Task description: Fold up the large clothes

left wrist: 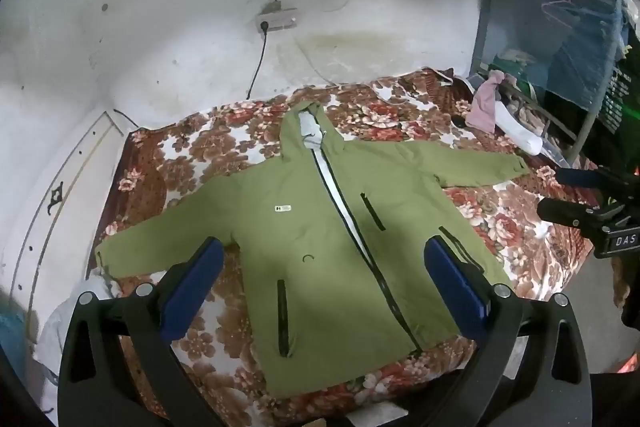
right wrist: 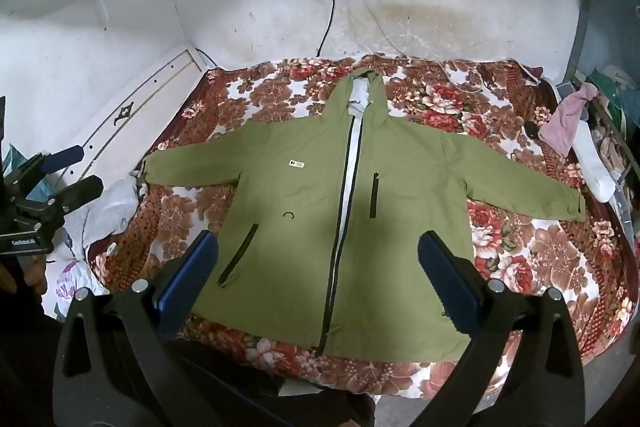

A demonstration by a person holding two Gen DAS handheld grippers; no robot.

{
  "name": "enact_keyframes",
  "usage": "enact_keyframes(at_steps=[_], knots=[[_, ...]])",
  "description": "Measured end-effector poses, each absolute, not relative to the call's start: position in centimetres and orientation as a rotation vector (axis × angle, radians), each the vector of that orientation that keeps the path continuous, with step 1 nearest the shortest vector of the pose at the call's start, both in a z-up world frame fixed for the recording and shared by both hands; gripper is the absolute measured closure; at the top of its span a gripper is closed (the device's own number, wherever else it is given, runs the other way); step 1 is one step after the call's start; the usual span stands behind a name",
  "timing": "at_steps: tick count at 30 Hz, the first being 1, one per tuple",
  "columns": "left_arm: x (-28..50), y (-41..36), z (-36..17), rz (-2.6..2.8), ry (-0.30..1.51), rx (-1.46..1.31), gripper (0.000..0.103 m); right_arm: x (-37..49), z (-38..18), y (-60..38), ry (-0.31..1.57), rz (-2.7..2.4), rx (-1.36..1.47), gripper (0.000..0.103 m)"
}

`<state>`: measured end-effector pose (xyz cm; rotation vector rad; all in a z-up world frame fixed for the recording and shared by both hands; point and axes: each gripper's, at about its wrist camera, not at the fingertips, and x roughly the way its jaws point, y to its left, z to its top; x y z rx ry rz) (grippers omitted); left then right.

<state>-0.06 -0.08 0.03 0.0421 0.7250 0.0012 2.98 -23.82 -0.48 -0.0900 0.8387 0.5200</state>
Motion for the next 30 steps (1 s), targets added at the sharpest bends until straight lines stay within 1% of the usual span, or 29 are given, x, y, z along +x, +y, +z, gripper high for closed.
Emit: enact_keyframes(at_steps=[30], knots=[[0.3,0.4,-0.2,0.005,0.738,0.036,0.005,3.7,-0.4,-23.6,0.859,0.529,-0.083,0.005]])
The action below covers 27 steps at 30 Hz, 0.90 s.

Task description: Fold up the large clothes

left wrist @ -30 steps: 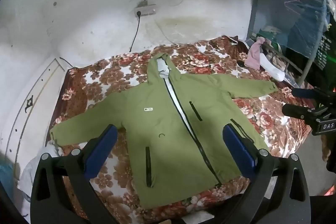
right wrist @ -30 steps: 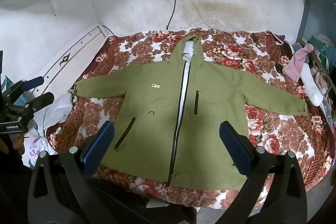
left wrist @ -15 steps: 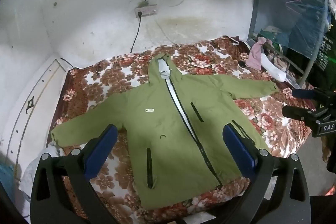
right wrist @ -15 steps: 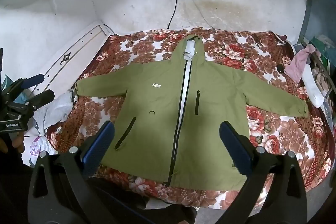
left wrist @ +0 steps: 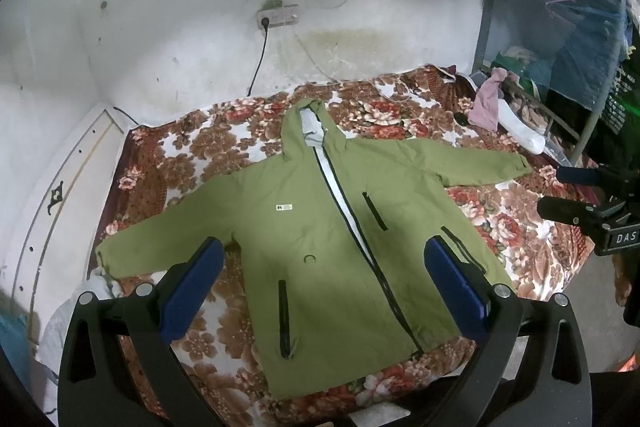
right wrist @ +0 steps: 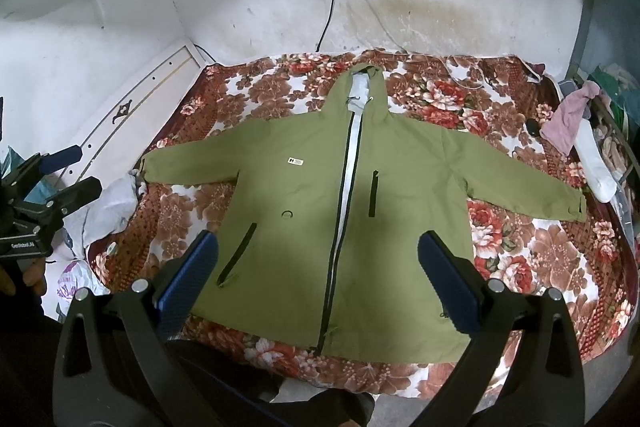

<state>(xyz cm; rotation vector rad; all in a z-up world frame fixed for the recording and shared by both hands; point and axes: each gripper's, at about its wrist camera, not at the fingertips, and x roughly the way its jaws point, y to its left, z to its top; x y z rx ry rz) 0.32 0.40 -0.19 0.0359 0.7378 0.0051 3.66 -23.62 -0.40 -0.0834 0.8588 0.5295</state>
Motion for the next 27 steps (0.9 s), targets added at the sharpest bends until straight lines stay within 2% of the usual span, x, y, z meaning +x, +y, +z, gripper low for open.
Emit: enact_keyframes(at_steps=[27], knots=[[1.9,0.8,-0.1,0.044,0.769,0.025,0.005,6.4,-0.5,-24.1,0.878,0.557,-0.093,0.005]])
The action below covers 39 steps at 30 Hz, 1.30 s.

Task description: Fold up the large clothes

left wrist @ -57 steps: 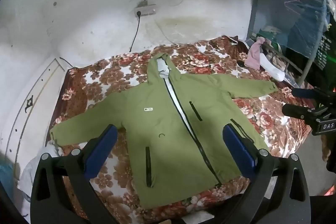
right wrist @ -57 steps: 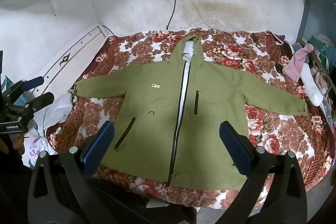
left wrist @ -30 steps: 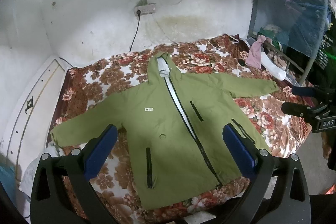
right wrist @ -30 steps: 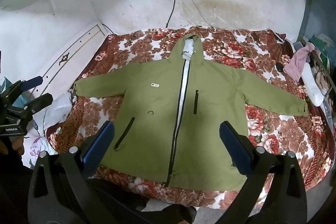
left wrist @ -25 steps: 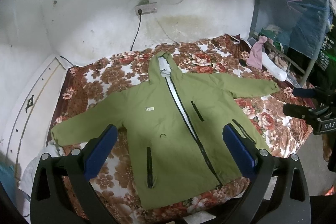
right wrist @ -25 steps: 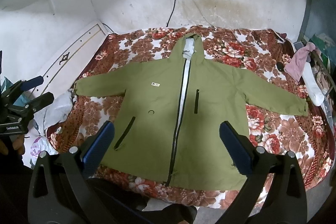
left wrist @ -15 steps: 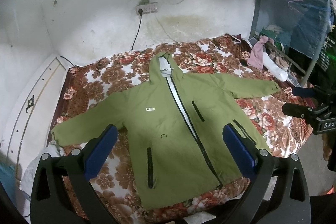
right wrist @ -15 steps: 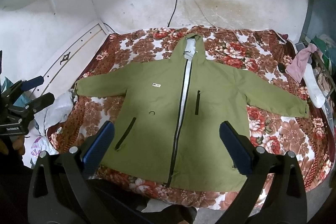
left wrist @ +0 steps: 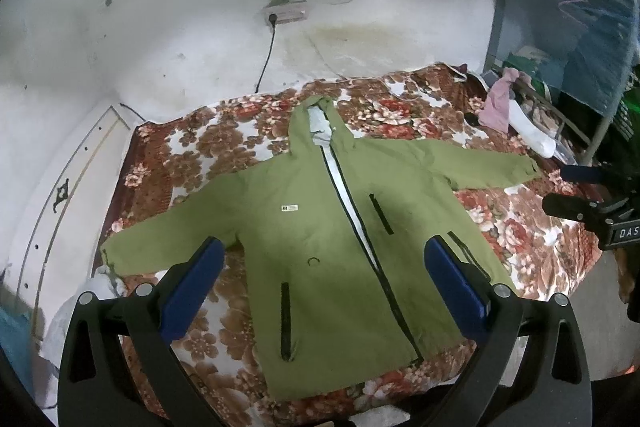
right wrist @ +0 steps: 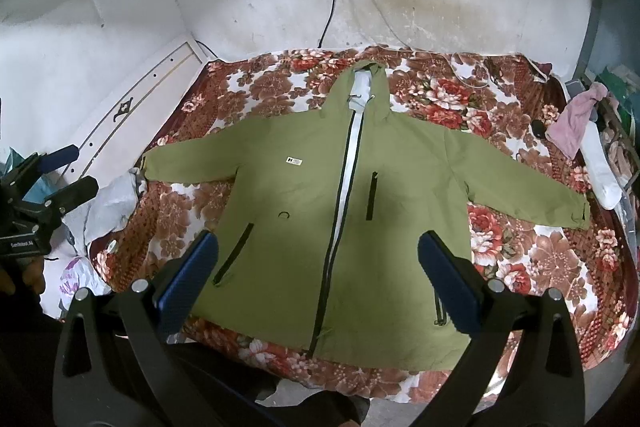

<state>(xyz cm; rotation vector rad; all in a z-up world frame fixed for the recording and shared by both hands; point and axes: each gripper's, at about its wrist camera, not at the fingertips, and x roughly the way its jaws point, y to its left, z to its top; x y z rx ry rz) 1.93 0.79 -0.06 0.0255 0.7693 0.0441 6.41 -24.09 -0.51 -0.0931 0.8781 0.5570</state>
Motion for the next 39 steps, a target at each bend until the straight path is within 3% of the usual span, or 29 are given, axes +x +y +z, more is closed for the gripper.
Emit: enact_keyframes(at_steps=[20,23,31,39], knots=[[7.9,0.0,-1.9,0.242,0.878,-0.130,0.005,16.4,-2.7,-26.0,0.922,0.662,-0.172,0.005],[8.7,3.2,-3.0,0.278,0.898,-0.226,0.005,18.5,-3.8,-24.3,0.927,0.676,-0.210,0.005],[10.6,13.7,-4.5,0.420,0.891,-0.172,0.005,23.4,-6.3,-15.1,0.950,0.687,-0.236,0.005],[13.4,28.2,-10.1,0.371,0.932,-0.269,0.005,27.7,-11.0,-4.7,1.048,0.561,-0.107,0.005]])
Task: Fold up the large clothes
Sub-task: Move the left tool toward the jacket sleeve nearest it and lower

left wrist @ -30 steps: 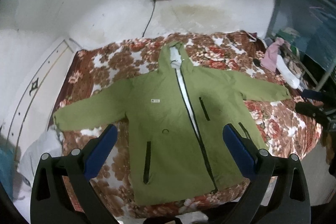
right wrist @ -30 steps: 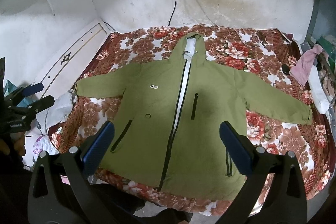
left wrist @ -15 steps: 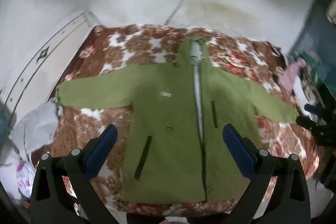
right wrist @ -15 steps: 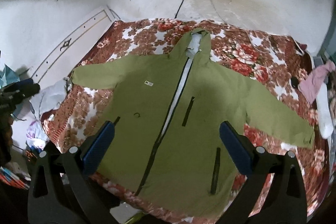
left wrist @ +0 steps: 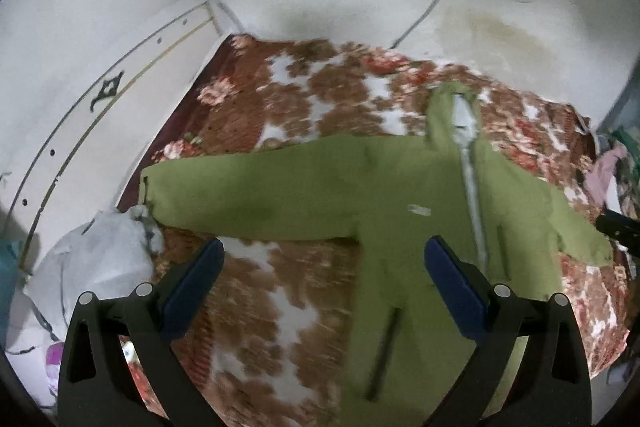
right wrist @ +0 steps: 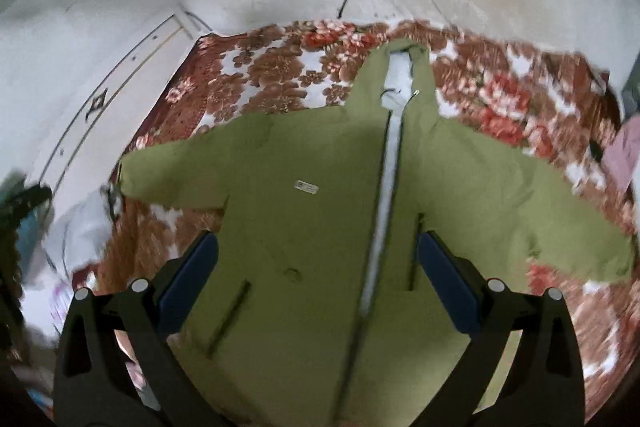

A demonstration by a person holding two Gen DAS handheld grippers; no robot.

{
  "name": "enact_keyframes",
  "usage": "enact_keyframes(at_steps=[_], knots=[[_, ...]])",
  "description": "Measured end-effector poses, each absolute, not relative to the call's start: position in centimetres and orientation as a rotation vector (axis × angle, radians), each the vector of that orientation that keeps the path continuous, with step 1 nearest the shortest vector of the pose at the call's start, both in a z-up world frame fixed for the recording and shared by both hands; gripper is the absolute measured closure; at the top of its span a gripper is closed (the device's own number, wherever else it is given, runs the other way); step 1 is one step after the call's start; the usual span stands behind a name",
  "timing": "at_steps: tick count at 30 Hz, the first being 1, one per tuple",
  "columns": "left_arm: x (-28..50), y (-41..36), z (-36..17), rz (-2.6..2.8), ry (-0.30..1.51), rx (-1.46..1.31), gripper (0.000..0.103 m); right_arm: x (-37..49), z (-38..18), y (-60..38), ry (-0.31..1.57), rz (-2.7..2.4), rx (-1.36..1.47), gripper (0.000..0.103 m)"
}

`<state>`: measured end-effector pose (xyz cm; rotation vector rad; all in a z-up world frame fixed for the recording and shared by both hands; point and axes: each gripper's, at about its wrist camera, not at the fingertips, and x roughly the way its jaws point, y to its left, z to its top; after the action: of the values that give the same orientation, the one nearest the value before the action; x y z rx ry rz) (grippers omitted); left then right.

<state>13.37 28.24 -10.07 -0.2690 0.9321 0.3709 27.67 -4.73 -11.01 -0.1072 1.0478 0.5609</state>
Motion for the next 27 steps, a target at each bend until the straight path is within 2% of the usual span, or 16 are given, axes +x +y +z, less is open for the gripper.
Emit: enact_keyframes(at_steps=[6,12,15,19,27], knots=[[13.4,41.1,-18.1,0.450,0.942,-0.486,0.005,29.6,-16.8,2.0,1.162,0.466,-0.047,0.005],[14.5,50.2,-27.0,0.517,0.940,-0.639,0.006,30.3,-22.3,8.4,1.216,0.421,-0.084,0.005],[15.2,53.8,-31.2,0.538,0.914,-0.687,0.009,30.8,-24.5,11.3,1.227,0.432,-0.130,0.005],[14.9,57.8,-35.6,0.585,0.840,-0.820,0.008,31.4,-26.6,13.9,1.244,0.444,-0.140,0.005],[12.7,64.0,-41.4,0.677,0.806,-0.898,0.008,32.4,-30.0,16.9,1.275,0.428,-0.201,0.005]])
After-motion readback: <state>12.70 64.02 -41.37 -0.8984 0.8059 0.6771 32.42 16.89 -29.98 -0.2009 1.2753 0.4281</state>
